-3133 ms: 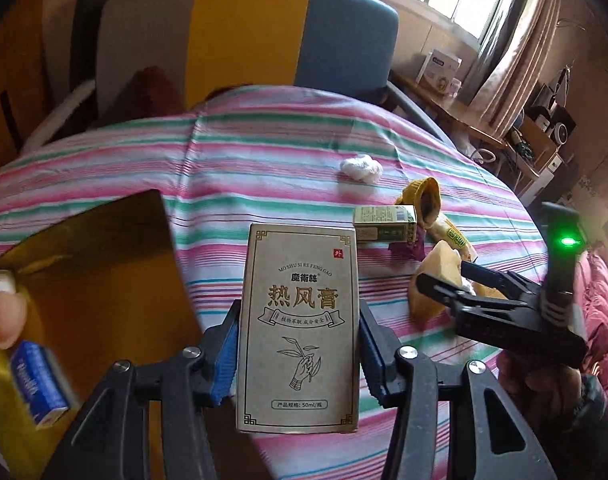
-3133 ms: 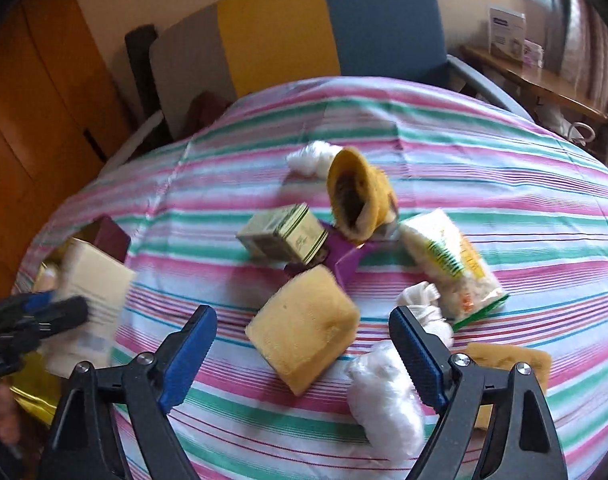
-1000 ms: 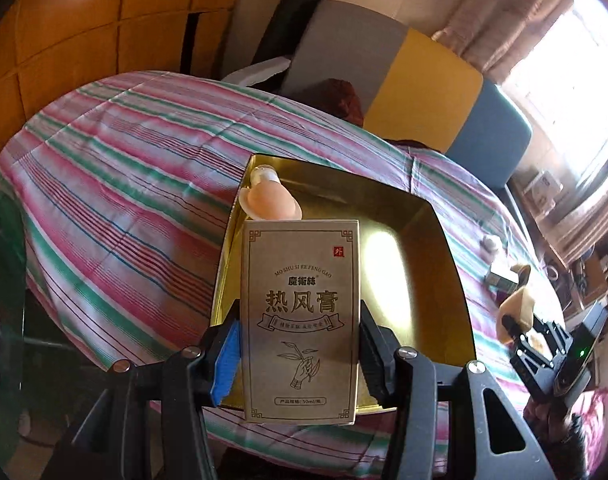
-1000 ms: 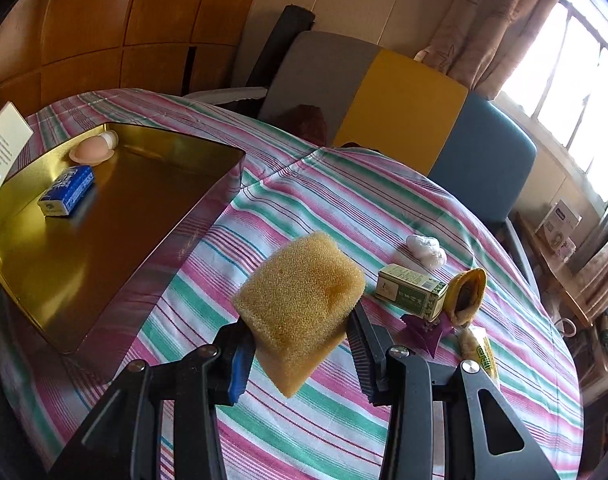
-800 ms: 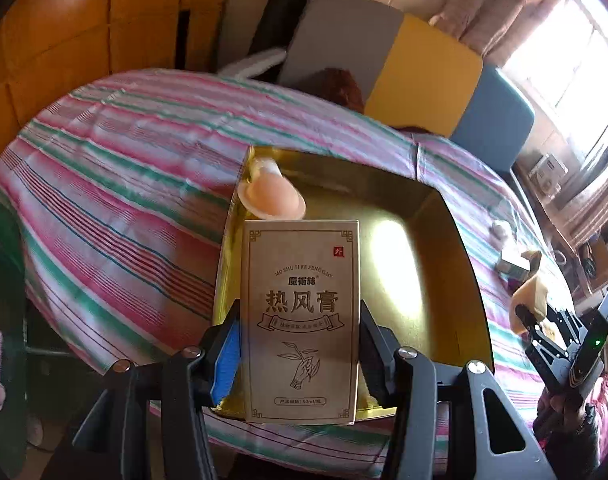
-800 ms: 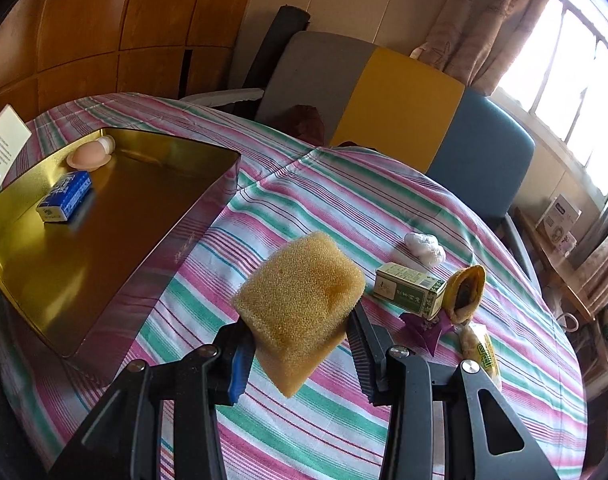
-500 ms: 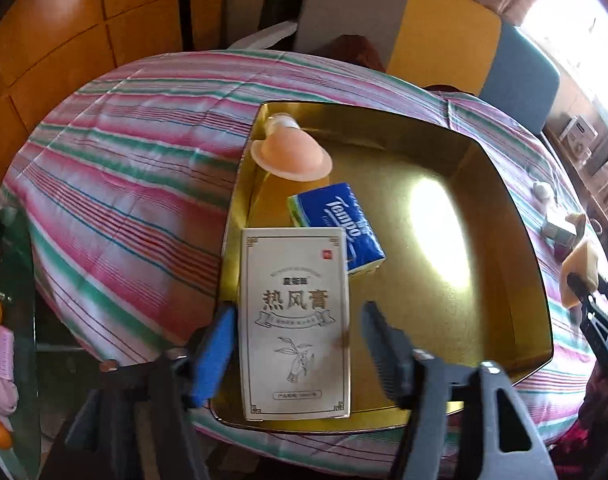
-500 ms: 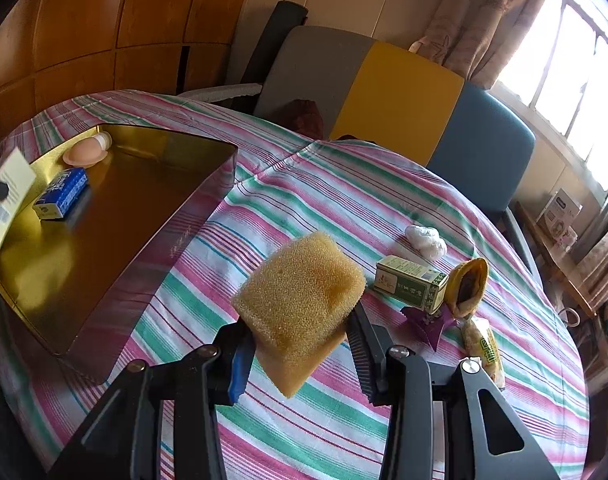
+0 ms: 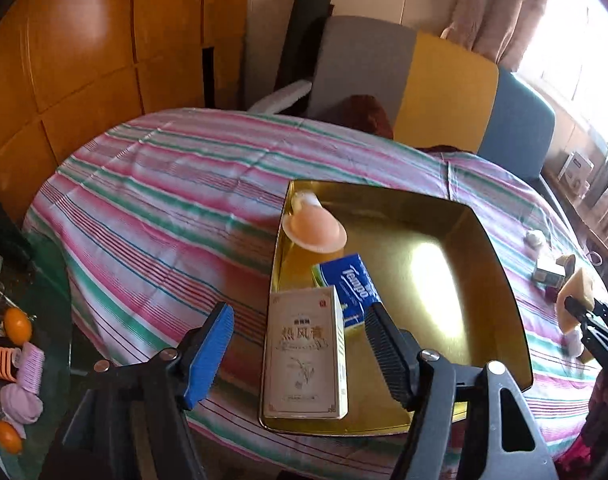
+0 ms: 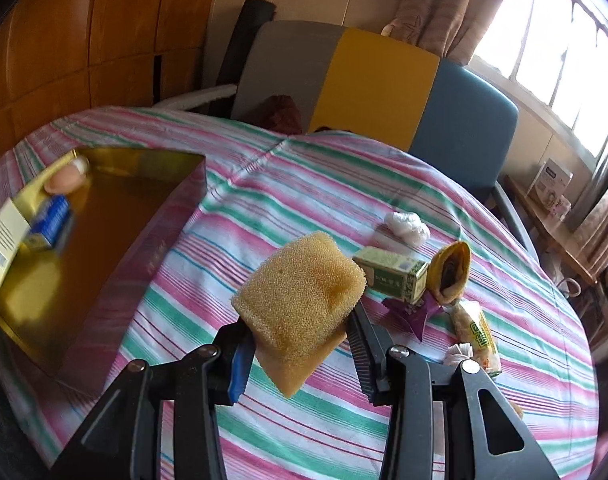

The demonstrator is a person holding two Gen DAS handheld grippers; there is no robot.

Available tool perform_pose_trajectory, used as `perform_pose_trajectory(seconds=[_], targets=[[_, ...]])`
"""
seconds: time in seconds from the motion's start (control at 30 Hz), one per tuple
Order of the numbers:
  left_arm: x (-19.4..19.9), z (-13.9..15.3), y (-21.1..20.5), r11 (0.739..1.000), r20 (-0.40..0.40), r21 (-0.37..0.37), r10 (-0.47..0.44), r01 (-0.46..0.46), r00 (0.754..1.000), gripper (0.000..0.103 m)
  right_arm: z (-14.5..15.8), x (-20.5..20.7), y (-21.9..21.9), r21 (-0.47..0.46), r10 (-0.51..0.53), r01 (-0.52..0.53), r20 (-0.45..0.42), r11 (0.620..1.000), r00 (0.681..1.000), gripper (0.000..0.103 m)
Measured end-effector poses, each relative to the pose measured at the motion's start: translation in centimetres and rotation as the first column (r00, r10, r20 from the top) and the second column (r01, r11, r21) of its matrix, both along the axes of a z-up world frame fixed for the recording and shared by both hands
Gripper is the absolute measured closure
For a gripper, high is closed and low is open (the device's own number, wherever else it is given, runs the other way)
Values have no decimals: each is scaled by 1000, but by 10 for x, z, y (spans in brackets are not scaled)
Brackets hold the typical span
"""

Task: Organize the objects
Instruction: 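Lower the cream box into the gold tray and open the left gripper, then place the yellow sponge into the gold tray and open the right gripper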

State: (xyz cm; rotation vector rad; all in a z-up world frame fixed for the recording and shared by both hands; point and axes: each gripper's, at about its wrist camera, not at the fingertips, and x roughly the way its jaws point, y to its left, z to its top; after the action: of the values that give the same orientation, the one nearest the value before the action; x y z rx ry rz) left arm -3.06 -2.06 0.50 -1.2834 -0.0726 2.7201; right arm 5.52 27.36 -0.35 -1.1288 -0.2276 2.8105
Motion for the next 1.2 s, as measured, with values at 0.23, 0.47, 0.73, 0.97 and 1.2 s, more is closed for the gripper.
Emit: perform_pose_trajectory(seconds=[0.23, 0.47, 0.73, 0.97, 1.2], targets=[[1, -4, -8, 1000, -5, 24, 8, -7, 1000, 34, 40, -5, -80, -165, 204, -210, -55, 964, 977, 59], [5, -7, -22, 998, -8, 56, 33, -32, 999, 34, 31, -25, -173, -245, 390, -381, -10, 892, 921, 59], [6, -15, -30, 997, 1, 71, 43, -42, 999, 34, -17, -60, -228, -298, 421, -365, 148, 882, 895, 52], [10, -12, -29, 998, -33, 56, 31, -29, 999, 34, -37, -59, -233, -409, 442, -345, 172, 845, 880, 34], [14, -1, -17, 1000, -72, 10, 5, -4, 997, 34, -19, -50, -210, -417, 401, -319, 123, 851, 908, 28]])
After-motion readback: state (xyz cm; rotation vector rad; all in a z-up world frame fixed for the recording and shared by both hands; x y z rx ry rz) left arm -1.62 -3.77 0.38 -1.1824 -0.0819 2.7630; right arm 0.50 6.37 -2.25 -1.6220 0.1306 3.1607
